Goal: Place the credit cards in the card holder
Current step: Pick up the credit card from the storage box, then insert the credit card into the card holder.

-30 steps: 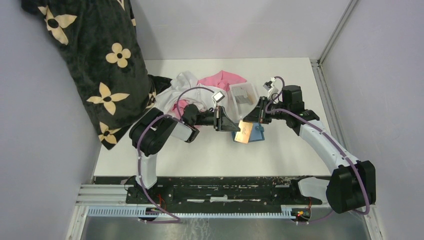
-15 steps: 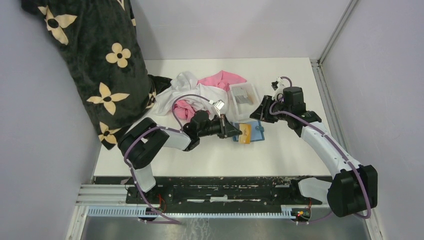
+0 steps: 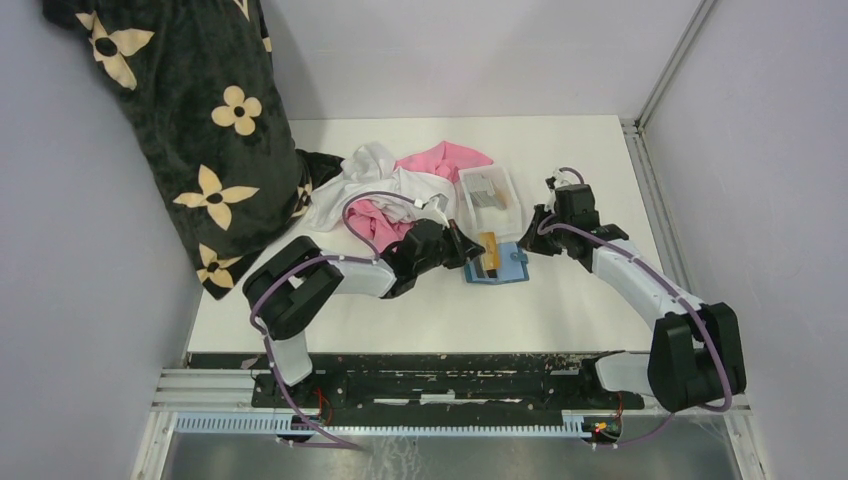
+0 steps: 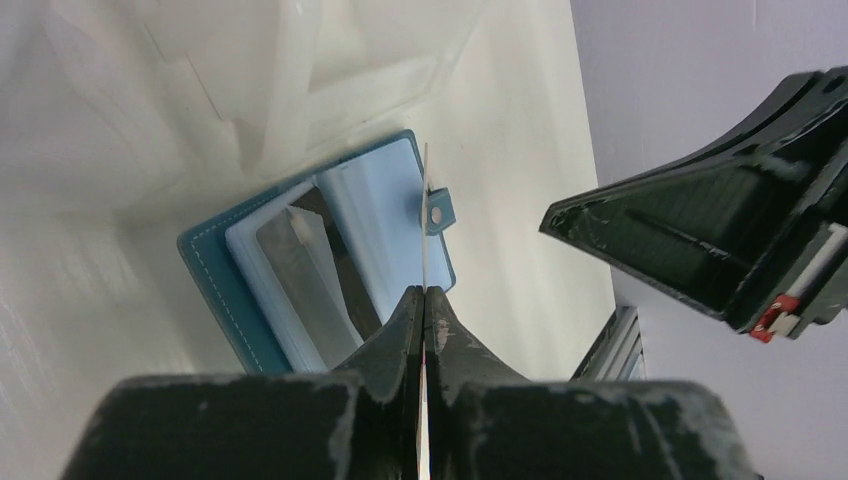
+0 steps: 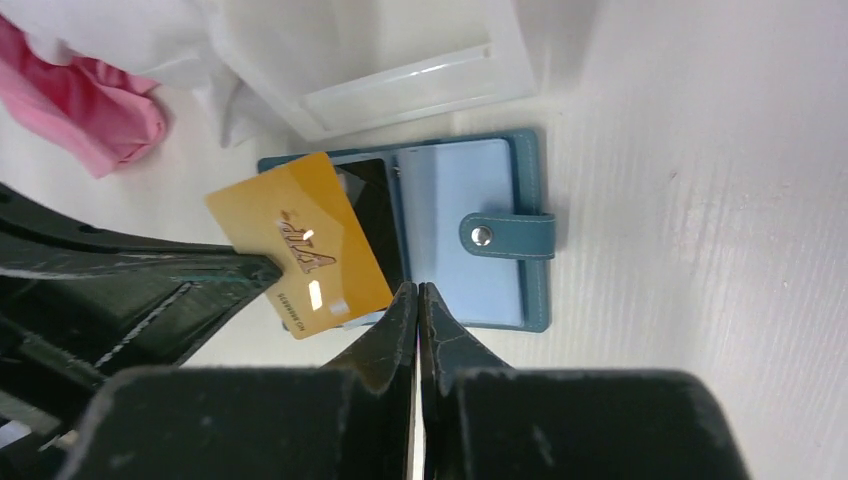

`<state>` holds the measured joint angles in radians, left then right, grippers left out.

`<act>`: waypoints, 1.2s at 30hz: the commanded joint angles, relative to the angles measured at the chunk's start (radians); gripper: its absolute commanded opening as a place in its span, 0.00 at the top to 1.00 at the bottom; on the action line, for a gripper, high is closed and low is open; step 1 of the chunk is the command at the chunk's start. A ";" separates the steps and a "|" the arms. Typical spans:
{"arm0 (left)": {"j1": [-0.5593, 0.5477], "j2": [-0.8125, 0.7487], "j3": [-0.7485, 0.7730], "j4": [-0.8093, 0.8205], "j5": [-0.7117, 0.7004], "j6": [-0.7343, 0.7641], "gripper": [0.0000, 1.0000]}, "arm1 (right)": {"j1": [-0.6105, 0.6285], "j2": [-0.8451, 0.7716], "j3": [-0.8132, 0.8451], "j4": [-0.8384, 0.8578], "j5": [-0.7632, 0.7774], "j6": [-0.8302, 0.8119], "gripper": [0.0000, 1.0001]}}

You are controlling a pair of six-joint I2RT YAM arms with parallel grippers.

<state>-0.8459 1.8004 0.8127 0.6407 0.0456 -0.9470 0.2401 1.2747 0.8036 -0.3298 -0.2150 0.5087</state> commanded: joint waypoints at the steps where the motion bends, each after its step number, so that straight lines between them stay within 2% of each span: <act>1: -0.004 0.031 0.059 -0.043 -0.077 -0.068 0.97 | -0.002 0.046 -0.004 0.053 0.057 -0.014 0.98; 17: -0.019 0.082 0.143 -0.175 -0.096 -0.061 0.97 | -0.003 0.148 0.010 0.080 0.116 -0.026 0.99; 36: -0.039 0.096 0.158 -0.258 -0.145 -0.088 0.97 | -0.003 0.226 0.026 0.079 0.153 -0.029 0.99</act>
<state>-0.8776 1.8919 0.9386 0.4156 -0.0547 -1.0096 0.2401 1.4872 0.7925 -0.2848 -0.0914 0.4915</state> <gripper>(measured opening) 0.043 0.014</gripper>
